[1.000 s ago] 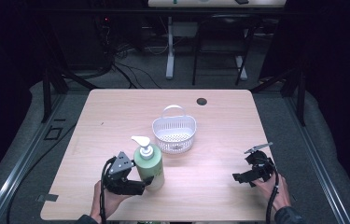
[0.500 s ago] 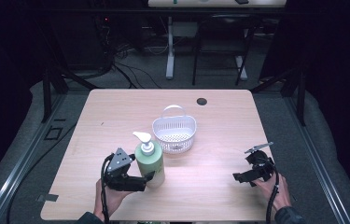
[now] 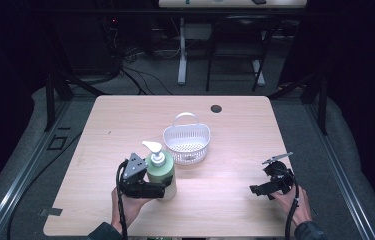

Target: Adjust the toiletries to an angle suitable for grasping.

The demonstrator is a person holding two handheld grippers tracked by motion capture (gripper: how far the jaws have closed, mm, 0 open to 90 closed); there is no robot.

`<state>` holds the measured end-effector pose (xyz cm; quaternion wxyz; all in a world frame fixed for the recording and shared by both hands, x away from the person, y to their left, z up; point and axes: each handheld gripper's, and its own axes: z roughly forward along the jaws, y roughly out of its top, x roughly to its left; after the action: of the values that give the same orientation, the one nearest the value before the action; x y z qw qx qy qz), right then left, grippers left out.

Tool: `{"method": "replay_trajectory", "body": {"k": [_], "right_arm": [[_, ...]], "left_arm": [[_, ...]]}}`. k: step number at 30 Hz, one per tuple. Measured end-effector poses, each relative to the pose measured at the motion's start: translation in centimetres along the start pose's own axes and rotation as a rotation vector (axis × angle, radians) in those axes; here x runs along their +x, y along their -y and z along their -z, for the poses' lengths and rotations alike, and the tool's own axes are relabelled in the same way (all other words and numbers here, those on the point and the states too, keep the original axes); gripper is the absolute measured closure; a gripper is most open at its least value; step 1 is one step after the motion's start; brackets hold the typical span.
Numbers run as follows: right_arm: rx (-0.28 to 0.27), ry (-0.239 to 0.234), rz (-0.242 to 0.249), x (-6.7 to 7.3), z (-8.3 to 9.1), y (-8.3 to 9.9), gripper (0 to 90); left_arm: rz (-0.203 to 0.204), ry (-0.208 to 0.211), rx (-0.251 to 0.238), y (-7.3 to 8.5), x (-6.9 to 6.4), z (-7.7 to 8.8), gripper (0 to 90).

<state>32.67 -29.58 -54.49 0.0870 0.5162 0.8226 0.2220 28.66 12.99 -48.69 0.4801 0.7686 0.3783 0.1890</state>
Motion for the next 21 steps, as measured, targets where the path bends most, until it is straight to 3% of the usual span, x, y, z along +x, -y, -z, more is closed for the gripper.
{"method": "replay_trajectory", "body": {"k": [3, 8, 21], "right_arm": [[-0.006, 0.0, 0.004, -0.1, 0.1, 0.0, 0.0], [-0.005, 0.002, 0.004, -0.2, 0.1, 0.0, 0.0], [-0.007, -0.001, 0.009, -0.1, 0.0, 0.0, 0.0]], "left_arm": [[-0.01, -0.004, -0.006, 0.0, -0.2, -0.3, 10.2], [-0.018, -0.004, -0.01, -0.1, -0.1, -0.4, 11.1], [-0.078, 0.12, 0.005, -0.3, 2.4, -0.4, 11.7]]}}
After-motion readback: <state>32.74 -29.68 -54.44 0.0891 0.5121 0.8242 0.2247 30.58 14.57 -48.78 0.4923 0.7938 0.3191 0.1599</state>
